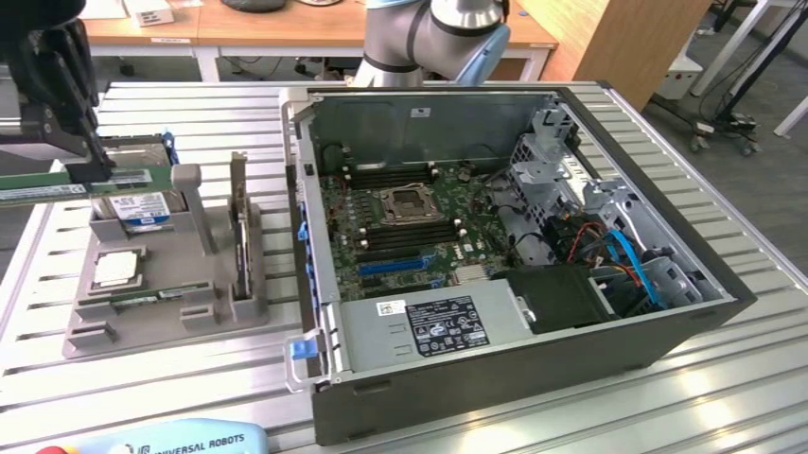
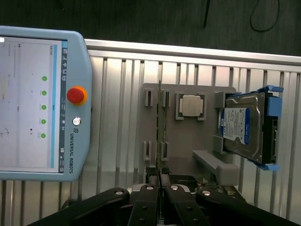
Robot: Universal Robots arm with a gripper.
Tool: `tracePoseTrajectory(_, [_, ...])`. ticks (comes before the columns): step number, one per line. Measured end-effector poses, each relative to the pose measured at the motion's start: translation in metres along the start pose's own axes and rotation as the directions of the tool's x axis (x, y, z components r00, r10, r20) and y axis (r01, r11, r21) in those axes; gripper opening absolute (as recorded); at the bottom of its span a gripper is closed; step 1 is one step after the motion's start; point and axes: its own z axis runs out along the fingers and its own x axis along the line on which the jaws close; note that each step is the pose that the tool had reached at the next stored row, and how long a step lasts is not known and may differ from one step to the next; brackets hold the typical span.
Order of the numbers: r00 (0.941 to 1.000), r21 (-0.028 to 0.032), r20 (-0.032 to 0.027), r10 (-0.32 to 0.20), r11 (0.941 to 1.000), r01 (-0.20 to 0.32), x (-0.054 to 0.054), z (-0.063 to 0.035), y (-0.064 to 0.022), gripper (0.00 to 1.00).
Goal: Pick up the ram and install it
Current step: 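Pick up the ram and move it above insertion slot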
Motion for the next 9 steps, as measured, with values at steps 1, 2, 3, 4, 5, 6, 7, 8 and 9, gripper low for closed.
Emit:
tracePoseTrajectory(1, [1.0000,-0.0001,-0.0001,0.000,1.0000,0.000,0.000,-0.0002,-0.0029,0.12])
tracePoseTrajectory(2, [1.0000,-0.0001,0.0000,0.000,1.0000,0.000,0.000,-0.0003,-0.0057,0.12])
tracePoseTrajectory(3, [1.0000,-0.0002,-0.0001,0.000,1.0000,0.000,0.000,-0.0005,-0.0086,0.12])
tracePoseTrajectory(4, [1.0000,-0.0002,-0.0001,0.000,1.0000,0.000,0.000,-0.0006,-0.0113,0.12])
tracePoseTrajectory(5, [1.0000,-0.0001,-0.0001,0.000,1.0000,0.000,0.001,-0.0007,-0.0139,0.12])
tracePoseTrajectory(6, [1.0000,0.0000,0.0000,0.000,1.0000,0.000,0.001,-0.0007,-0.0162,0.12])
tracePoseTrajectory(7, [1.0000,-0.0001,0.0000,0.000,1.0000,0.000,0.001,-0.0008,-0.0185,0.12])
tracePoseTrajectory(8, [1.0000,-0.0002,0.0000,0.000,1.0000,0.000,0.001,-0.0010,-0.0207,0.12])
tracePoseTrajectory(9, [1.0000,-0.0002,0.0000,0.000,1.0000,0.000,0.001,-0.0011,-0.0229,0.12])
